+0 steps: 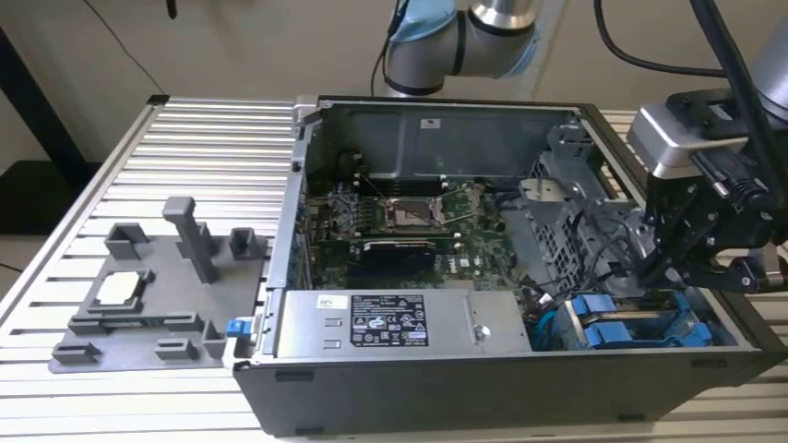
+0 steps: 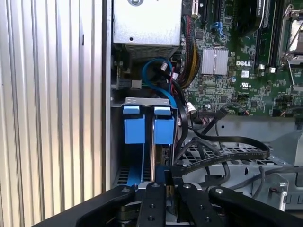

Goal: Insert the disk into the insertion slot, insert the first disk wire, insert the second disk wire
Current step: 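Insert the second disk wire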

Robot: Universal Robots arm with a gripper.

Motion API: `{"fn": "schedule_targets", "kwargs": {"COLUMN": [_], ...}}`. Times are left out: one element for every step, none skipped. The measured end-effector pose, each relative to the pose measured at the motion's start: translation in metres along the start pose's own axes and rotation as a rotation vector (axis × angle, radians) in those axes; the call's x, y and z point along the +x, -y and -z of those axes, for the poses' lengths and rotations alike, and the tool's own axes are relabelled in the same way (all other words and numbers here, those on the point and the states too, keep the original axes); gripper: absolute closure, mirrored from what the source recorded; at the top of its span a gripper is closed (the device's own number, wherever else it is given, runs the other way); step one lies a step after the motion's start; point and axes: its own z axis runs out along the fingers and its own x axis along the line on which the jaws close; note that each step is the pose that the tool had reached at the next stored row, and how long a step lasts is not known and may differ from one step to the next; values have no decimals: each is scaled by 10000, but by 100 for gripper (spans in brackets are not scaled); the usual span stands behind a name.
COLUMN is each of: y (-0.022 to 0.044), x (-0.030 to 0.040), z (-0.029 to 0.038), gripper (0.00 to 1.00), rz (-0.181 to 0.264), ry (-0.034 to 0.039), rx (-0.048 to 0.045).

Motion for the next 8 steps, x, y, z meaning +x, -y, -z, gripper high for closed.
{"fn": "schedule_targets", "kwargs": {"y": [3,3,4,6,8,12,17,26], "x": [5,7,9,10,10,13,15,18], "z": [-2,-5,-7,-9,-11,-12,-13,-14], "gripper": [84,84,84,84,84,84,84,84], "rz": [-7,-21,-36,-48,-60,-70,-78,-83], "ry": [75,140,186,202,205,205,206,207], "rx": [0,1,0,-12,-43,-95,-156,-224]}}
